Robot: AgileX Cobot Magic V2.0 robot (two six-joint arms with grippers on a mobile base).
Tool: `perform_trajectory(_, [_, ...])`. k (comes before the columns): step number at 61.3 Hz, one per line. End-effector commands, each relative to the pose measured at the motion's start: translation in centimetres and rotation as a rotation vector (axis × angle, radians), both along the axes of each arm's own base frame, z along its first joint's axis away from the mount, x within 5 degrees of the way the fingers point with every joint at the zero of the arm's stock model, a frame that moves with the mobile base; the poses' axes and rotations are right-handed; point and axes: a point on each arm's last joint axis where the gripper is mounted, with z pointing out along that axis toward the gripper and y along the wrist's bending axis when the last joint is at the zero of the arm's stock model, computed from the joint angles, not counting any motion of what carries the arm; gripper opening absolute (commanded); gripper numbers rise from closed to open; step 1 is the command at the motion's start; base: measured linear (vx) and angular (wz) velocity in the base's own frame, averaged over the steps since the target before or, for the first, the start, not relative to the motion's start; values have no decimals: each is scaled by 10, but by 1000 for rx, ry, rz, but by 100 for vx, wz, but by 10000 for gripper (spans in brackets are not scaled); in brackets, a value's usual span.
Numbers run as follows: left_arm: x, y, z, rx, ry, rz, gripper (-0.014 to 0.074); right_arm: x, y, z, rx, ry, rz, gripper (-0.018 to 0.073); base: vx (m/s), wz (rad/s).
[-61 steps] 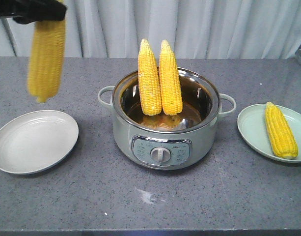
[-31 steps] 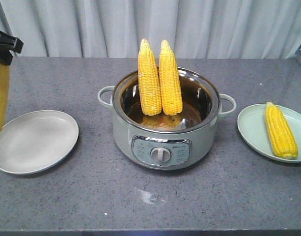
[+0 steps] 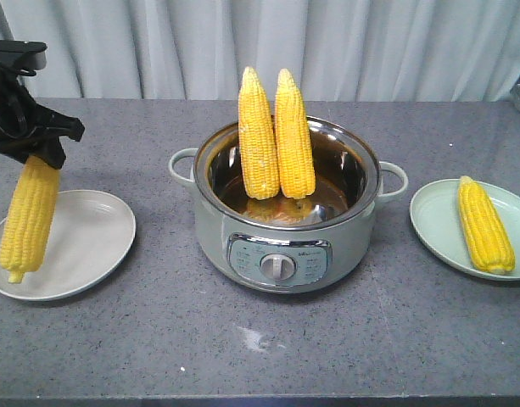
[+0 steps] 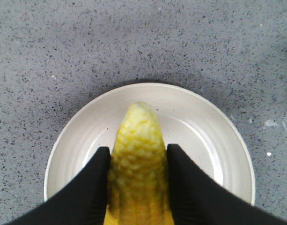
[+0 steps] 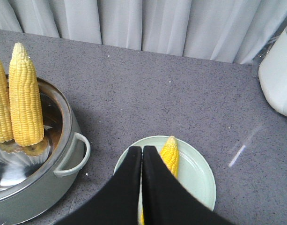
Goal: Distribute corn equally
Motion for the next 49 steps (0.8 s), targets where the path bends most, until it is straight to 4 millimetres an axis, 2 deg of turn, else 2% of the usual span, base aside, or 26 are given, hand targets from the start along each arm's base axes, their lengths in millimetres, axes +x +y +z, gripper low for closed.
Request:
perform_trajectory(1, [-10, -1, 26, -23, -71, 9, -8, -7, 0, 17, -3, -109, -9, -8, 0, 0])
perform_trajectory(29, [-10, -2, 26, -38, -69, 2, 34, -7, 0, 17, -3, -109, -9, -8, 0, 0])
perform_trajectory(40, [-10, -3, 26, -38, -69, 1, 119, -7, 0, 17, -3, -109, -9, -8, 0, 0])
perform_trajectory(49, [-10, -3, 26, -38, -68, 1, 239, -7, 0, 17, -5, -109, -11, -8, 0, 0])
